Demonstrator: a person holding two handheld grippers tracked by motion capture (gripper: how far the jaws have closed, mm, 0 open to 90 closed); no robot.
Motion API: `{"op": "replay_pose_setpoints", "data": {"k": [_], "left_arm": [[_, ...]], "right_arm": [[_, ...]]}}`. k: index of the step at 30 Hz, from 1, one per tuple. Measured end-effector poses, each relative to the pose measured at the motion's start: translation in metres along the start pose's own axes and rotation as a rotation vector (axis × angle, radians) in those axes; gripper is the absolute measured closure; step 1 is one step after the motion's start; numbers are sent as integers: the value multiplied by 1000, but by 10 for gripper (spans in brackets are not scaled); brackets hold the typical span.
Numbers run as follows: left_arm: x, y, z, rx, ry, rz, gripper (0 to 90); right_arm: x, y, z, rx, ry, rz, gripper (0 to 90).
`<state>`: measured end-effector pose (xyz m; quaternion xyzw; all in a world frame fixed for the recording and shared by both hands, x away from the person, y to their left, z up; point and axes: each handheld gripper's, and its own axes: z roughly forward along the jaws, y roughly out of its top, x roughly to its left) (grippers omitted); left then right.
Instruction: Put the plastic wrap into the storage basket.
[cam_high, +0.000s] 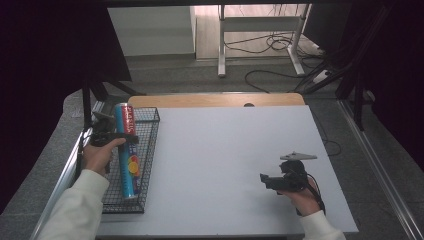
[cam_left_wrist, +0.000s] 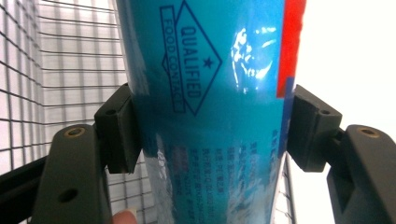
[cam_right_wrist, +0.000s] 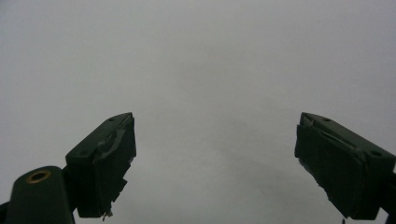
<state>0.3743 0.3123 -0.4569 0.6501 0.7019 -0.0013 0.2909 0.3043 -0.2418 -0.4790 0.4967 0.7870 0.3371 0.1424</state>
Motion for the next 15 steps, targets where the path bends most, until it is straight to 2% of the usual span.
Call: {"op": "replay_pose_setpoints", "data": {"k": [2, 5, 10, 14, 15], "left_arm": [[-4, 2, 10, 6, 16, 11, 314], [-5, 5, 24, 19, 31, 4, 315], [5, 8, 43, 53, 45, -53, 312], [11, 8, 57, 80, 83, -81, 300], [12, 7, 59, 90, 79, -79, 288]], "right_arm": [[1, 1, 0, 0, 4, -1, 125], [3, 3, 1, -4, 10, -10, 125], [3, 4, 3, 2, 18, -15, 125], [0, 3, 4, 4, 17, -14, 125], [0, 3, 5, 5, 16, -13, 125]]}}
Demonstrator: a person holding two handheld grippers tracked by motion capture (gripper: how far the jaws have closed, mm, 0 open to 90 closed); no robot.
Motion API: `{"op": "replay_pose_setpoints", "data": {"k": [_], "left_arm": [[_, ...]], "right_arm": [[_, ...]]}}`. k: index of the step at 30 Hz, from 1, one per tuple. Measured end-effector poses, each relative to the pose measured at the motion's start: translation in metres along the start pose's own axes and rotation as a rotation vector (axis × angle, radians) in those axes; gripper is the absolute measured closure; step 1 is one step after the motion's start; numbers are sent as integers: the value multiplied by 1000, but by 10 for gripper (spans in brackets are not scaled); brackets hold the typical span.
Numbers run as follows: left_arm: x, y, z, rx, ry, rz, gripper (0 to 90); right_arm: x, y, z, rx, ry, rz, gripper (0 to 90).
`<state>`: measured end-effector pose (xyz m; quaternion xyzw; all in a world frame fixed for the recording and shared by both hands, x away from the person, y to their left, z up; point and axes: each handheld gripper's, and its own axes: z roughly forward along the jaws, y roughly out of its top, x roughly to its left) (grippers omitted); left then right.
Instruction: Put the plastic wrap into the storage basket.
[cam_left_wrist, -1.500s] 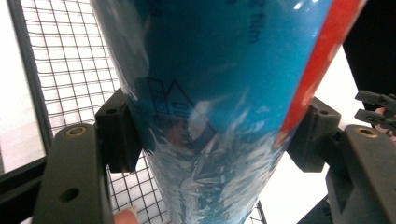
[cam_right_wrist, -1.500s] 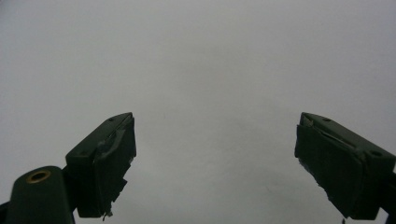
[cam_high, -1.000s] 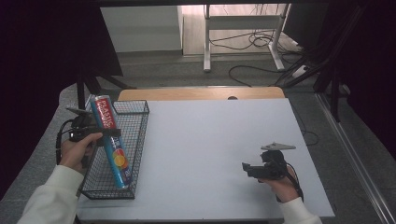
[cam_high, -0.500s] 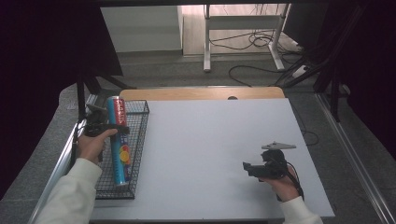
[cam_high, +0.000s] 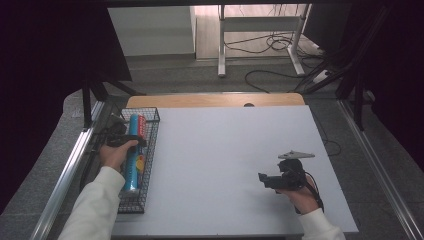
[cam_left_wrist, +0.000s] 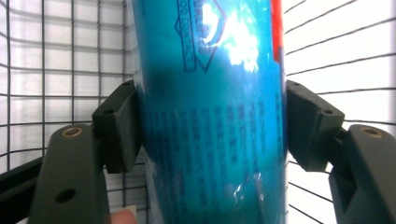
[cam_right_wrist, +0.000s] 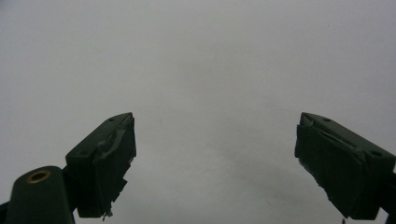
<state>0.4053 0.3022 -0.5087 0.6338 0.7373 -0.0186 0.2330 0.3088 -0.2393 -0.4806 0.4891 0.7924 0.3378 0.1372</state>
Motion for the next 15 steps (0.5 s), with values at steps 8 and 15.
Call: {"op": "replay_pose_setpoints", "data": {"k": [8, 15], "left_arm": [[-13, -11, -32, -113, -48, 77, 140], [-23, -44, -60, -197, -29, 241, 134]], "right_arm": [[1, 0, 4, 8, 10, -11, 125], [1, 1, 9, 12, 27, -37, 125]]}}
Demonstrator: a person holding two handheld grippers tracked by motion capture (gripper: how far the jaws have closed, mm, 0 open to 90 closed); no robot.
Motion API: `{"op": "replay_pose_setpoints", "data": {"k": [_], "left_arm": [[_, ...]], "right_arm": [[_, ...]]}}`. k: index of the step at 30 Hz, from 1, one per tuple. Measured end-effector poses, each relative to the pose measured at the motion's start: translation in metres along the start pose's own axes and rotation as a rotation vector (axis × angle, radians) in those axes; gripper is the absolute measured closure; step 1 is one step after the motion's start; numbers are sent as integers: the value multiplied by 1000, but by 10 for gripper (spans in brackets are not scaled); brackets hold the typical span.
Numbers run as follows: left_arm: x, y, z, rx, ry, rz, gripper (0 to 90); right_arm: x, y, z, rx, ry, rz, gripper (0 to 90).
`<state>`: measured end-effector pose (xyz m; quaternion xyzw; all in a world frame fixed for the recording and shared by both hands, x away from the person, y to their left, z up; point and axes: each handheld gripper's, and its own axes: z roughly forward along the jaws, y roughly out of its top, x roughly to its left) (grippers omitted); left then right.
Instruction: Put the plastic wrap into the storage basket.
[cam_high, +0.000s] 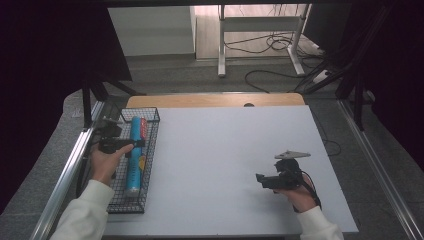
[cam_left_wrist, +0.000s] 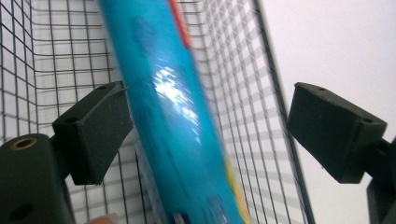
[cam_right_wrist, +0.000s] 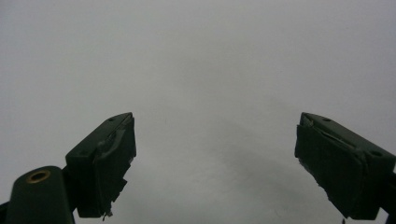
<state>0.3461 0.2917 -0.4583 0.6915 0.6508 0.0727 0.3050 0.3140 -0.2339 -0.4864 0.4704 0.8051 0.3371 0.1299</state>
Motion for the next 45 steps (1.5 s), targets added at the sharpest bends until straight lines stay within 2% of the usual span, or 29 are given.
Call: {"op": "replay_pose_setpoints", "data": {"k": [2, 3, 4, 6, 8, 11, 14, 15, 17, 19, 21, 27, 30, 33, 34, 36, 39, 45], "left_arm": [[-5, -11, -12, -33, 10, 45, 144], [-7, -15, -17, -45, 3, 56, 144], [-10, -23, -27, -57, -16, 89, 148], [-15, -32, -36, -50, -11, 137, 153], [-23, -48, -50, -52, -30, 195, 153], [-31, -65, -64, -72, -69, 227, 158], [-48, -83, -72, -92, -117, 282, 158], [-53, -86, -71, -98, -130, 289, 158], [-65, -92, -68, -99, -162, 311, 154], [-76, -96, -61, -92, -190, 336, 151], [-85, -97, -53, -91, -207, 342, 152], [-112, -96, -28, -93, -221, 363, 159], [-125, -95, -16, -81, -221, 387, 162], [-131, -96, -9, -101, -251, 376, 163], [-132, -97, -8, -105, -248, 376, 167], [-135, -98, -8, -92, -227, 414, 166], [-133, -98, -10, -114, -247, 387, 174], [-135, -101, -12, -110, -251, 409, 173]], "right_arm": [[0, 0, 2, 5, 3, -10, 125], [0, 0, 2, 5, 3, -10, 125], [0, 0, 2, 5, 4, -14, 125], [1, 0, 0, -1, 1, -17, 125], [1, -2, -4, -4, -2, -19, 125], [4, -6, -10, -12, -11, -31, 125], [7, -8, -14, -20, -11, -38, 125], [9, -8, -15, -25, -10, -46, 125], [12, -8, -17, -57, 23, -73, 123], [13, -8, -18, -65, 41, -77, 122], [14, -8, -19, -73, 58, -94, 122], [13, -12, -20, -84, 65, -115, 120], [13, -14, -20, -85, 67, -119, 118], [14, -16, -19, -86, 68, -131, 116], [14, -16, -19, -90, 66, -132, 116], [14, -16, -20, -99, 69, -133, 116], [13, -16, -20, -103, 70, -134, 115], [15, -16, -20, -101, 66, -143, 110]]}}
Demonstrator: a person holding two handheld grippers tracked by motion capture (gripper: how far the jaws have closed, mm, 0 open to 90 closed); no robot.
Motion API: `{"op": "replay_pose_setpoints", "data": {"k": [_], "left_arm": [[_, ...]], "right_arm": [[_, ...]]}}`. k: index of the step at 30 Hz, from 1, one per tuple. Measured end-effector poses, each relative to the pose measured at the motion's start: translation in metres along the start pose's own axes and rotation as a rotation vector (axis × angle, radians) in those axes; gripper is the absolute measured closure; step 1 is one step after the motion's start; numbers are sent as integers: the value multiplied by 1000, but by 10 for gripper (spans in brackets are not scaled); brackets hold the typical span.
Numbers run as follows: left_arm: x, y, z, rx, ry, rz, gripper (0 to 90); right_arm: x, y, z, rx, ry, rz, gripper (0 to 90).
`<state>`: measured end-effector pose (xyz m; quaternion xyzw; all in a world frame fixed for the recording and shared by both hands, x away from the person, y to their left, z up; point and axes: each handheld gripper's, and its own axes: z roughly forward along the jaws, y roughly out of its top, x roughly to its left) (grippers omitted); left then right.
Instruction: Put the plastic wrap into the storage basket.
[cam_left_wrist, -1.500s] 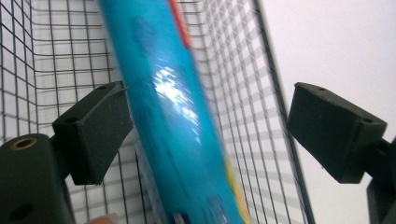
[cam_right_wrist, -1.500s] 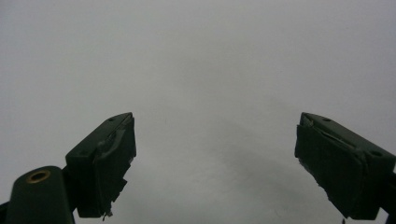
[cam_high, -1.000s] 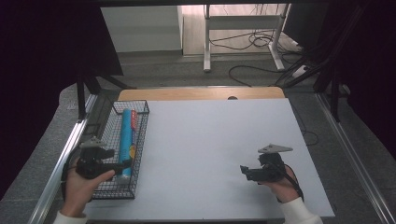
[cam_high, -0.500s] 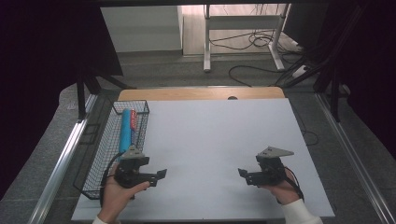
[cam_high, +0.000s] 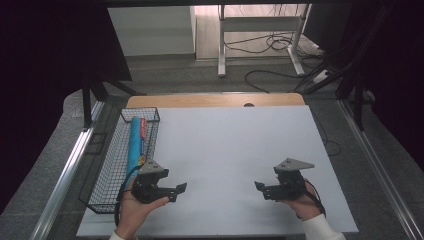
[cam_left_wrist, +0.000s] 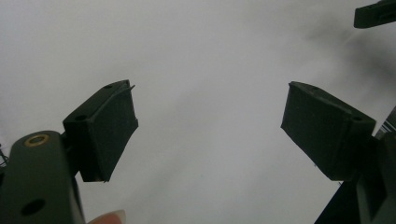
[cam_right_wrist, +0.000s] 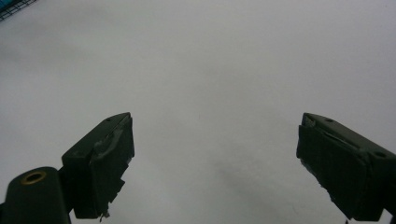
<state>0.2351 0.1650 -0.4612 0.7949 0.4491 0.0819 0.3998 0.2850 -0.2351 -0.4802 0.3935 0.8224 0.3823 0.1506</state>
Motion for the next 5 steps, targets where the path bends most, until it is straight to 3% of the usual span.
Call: {"op": "replay_pose_setpoints", "data": {"k": [5], "left_arm": [[3, -3, 0, 8, 7, 1, 173]], "right_arm": [[-1, 0, -1, -9, 3, -4, 107]]}}
